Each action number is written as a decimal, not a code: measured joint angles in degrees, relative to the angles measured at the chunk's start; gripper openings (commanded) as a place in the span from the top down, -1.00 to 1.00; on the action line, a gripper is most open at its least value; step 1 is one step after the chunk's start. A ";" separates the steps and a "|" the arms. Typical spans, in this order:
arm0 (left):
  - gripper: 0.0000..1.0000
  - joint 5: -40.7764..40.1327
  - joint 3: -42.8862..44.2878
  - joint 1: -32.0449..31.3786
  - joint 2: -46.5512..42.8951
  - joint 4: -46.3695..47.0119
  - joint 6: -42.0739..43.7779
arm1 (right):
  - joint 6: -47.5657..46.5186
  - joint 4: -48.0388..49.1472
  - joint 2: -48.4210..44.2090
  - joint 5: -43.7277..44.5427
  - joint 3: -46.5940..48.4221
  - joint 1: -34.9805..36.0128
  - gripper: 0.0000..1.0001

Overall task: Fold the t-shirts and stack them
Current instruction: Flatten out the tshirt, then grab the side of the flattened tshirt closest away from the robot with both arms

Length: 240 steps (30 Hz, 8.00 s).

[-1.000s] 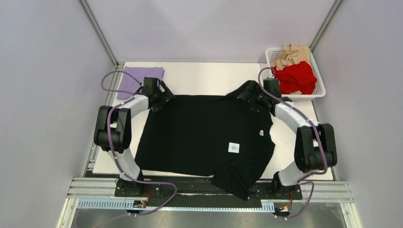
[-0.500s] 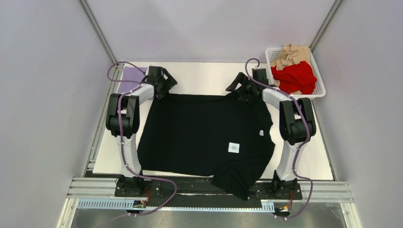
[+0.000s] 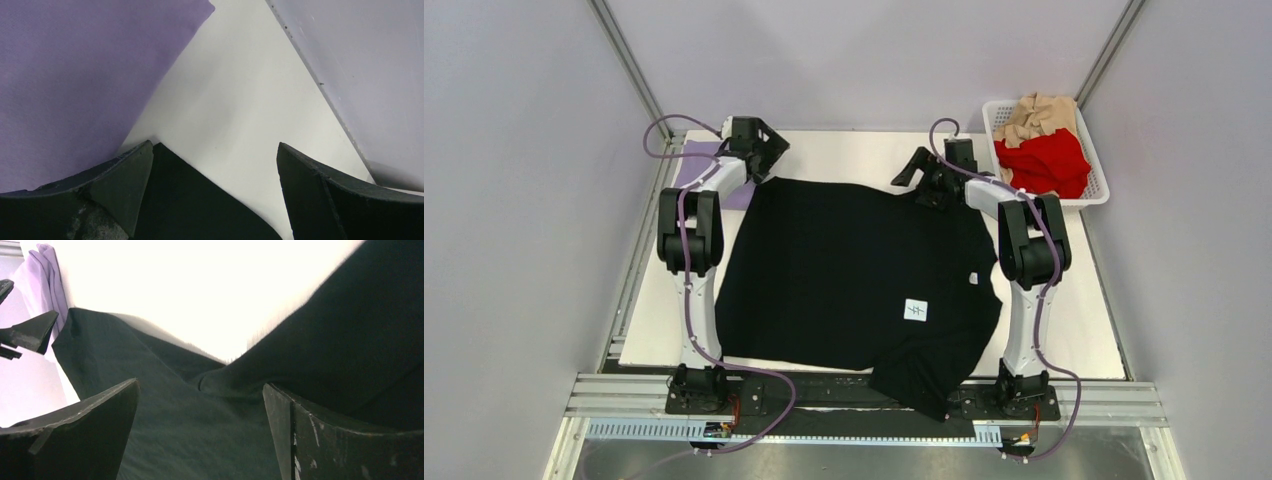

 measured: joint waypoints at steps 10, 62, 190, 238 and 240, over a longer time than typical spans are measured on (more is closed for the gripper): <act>-1.00 1.31 -2.45 -0.35 -3.72 -1.86 5.77 | -1.77 0.50 7.82 6.05 12.33 0.76 -1.00; -1.00 1.42 -38.69 -6.40 -29.33 -4.87 16.90 | -8.87 -10.80 5.29 16.04 10.73 0.81 0.36; -0.40 -12.37 -70.84 -10.29 -72.19 -33.94 -8.94 | -10.56 -17.92 -50.69 28.70 -32.48 11.61 -1.00; 1.00 -15.04 -71.14 -10.32 -73.09 -25.81 -10.40 | 7.91 -48.37 -58.29 16.72 -46.31 37.64 -0.07; 1.00 -15.02 -71.23 -10.32 -73.11 -25.77 -10.40 | 9.70 -47.87 -56.65 17.44 -46.84 37.64 -0.05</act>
